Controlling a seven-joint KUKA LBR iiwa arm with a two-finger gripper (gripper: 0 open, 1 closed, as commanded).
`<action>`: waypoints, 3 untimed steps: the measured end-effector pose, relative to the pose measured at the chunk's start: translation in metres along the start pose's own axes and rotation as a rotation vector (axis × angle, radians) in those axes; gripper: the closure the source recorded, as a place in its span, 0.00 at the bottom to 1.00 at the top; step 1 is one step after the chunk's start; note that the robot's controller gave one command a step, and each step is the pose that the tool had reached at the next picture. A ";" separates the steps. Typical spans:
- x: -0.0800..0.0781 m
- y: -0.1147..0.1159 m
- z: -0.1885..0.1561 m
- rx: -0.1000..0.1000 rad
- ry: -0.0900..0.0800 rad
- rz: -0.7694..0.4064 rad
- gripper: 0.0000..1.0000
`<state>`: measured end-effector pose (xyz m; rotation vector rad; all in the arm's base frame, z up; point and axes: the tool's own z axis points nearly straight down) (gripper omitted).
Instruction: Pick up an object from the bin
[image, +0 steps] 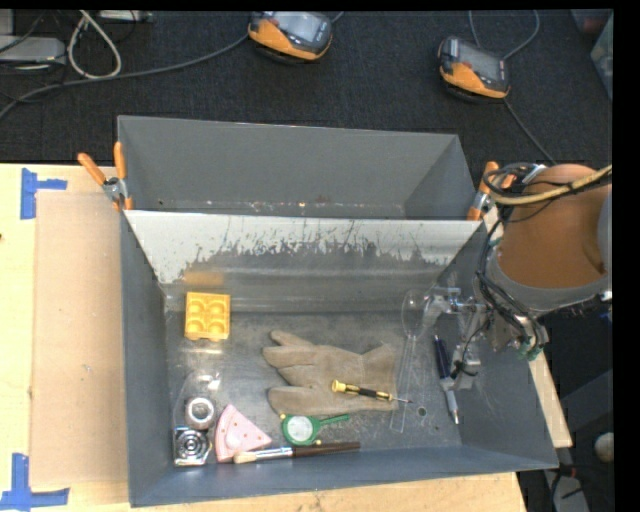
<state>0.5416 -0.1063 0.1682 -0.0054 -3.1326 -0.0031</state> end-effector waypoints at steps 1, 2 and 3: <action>-0.002 0.001 -0.005 0.001 -0.008 -0.004 0.00; -0.007 0.019 0.010 0.000 -0.004 -0.061 0.00; -0.022 0.038 0.029 0.000 -0.006 -0.107 0.00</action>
Offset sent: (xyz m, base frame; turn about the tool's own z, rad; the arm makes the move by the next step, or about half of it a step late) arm 0.0084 0.0223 -0.0118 -0.0781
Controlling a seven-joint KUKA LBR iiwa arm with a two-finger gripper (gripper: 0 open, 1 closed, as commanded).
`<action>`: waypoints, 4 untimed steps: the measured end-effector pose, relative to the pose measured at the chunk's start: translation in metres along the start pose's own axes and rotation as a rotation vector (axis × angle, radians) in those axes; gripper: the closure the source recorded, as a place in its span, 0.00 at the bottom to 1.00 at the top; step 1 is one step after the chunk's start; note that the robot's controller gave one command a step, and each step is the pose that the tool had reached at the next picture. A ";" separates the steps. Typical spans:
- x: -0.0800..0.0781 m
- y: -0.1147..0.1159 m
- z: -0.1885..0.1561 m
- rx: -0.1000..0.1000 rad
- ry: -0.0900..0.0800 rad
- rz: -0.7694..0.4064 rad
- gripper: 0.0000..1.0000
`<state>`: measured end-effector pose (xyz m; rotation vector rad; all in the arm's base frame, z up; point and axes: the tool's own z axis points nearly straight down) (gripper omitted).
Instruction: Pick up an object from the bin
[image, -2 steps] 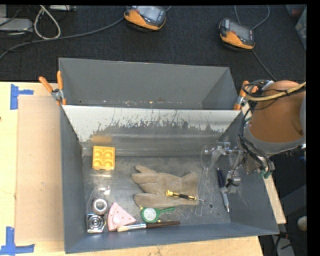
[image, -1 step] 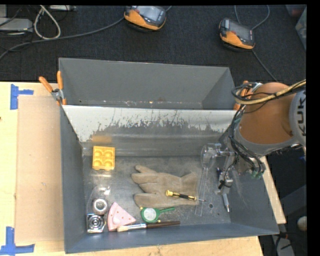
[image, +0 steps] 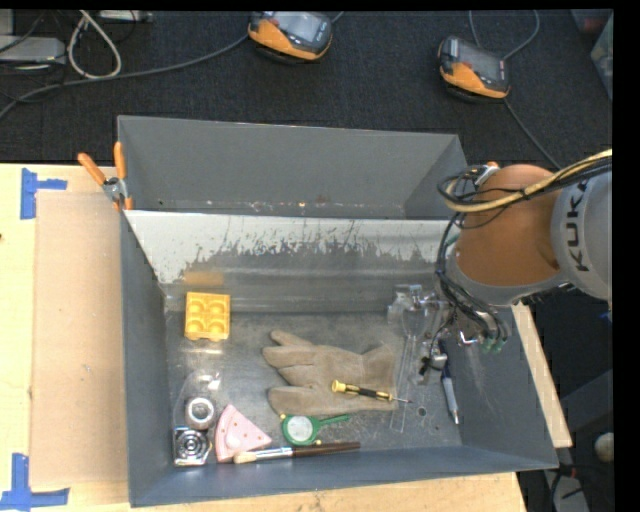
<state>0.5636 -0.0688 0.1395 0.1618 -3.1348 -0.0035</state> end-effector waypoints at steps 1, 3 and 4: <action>-0.047 0.016 -0.003 0.000 -0.003 -0.093 0.00; -0.023 0.052 0.009 0.000 0.001 -0.022 0.00; -0.003 0.065 0.012 -0.002 0.005 -0.205 0.00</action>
Offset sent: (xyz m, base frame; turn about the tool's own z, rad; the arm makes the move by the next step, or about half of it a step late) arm 0.0206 0.0688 -0.0074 -0.1386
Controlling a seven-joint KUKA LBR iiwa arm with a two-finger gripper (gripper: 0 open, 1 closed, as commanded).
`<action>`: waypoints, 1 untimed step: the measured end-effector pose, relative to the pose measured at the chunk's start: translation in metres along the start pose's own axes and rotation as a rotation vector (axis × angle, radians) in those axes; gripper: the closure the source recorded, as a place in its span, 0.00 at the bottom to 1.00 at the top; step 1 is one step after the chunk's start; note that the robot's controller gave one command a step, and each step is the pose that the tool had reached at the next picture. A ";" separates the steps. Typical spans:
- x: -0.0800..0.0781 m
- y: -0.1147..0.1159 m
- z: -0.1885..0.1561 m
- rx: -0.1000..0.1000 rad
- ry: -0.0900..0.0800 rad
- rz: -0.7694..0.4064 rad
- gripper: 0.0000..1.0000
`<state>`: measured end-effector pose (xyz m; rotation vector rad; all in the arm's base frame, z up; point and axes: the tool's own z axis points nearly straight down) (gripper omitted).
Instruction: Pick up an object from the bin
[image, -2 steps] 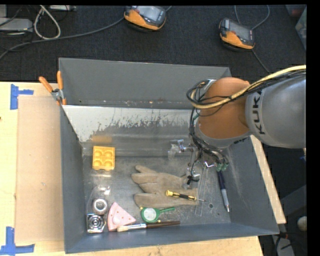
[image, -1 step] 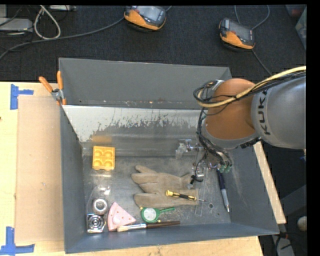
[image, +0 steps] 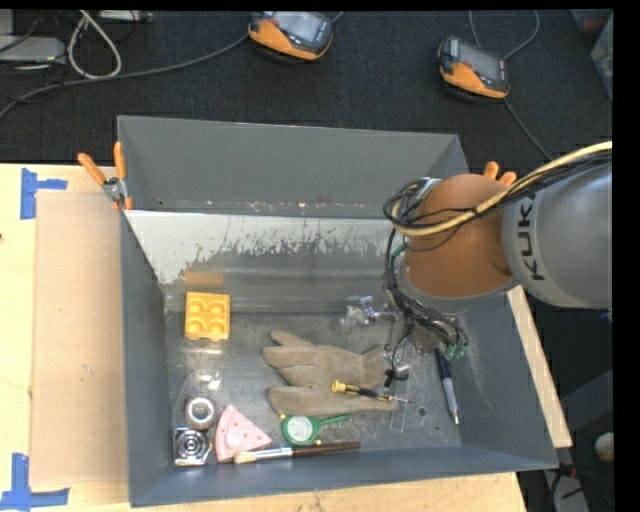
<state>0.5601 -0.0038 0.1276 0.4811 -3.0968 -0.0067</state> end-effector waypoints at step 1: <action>-0.033 0.070 -0.014 0.003 -0.005 0.110 1.00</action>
Offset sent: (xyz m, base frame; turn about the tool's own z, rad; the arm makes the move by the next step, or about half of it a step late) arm 0.0000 0.0000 0.0000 0.0000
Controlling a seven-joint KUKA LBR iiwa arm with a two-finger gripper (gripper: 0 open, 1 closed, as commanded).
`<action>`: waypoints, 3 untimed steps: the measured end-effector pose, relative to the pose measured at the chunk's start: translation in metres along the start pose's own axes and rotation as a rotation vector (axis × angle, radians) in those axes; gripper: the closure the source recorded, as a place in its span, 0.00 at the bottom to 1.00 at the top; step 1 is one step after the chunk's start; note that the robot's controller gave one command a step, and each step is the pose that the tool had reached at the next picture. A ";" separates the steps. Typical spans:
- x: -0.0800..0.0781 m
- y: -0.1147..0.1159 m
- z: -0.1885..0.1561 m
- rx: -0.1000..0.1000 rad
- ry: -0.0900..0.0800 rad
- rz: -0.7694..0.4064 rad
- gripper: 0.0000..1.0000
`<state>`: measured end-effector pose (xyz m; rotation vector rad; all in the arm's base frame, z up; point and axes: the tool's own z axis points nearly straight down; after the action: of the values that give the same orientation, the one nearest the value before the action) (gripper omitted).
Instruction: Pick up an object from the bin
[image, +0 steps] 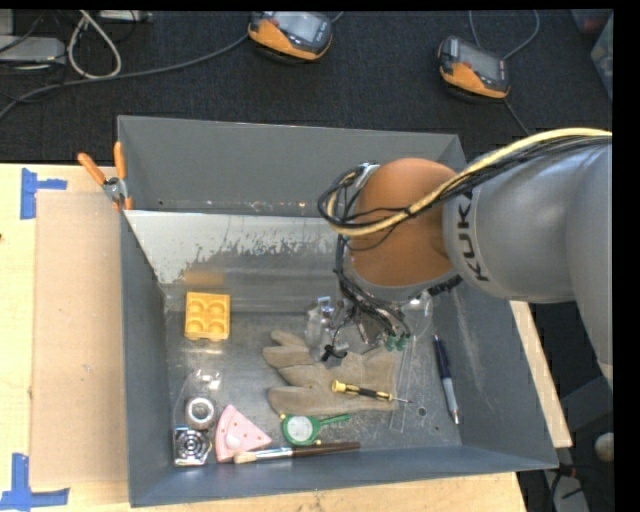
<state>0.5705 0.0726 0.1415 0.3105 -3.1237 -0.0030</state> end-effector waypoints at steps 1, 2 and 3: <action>0.000 0.000 0.000 0.000 0.000 -0.001 1.00; 0.051 0.011 0.004 -0.001 0.002 -0.086 1.00; 0.023 -0.060 0.002 0.000 -0.002 0.150 1.00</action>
Offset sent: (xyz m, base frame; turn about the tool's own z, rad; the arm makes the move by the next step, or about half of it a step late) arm -0.0591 0.0009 -0.0038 -0.1002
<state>0.5599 0.0095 0.1392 0.0755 -3.1398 -0.0033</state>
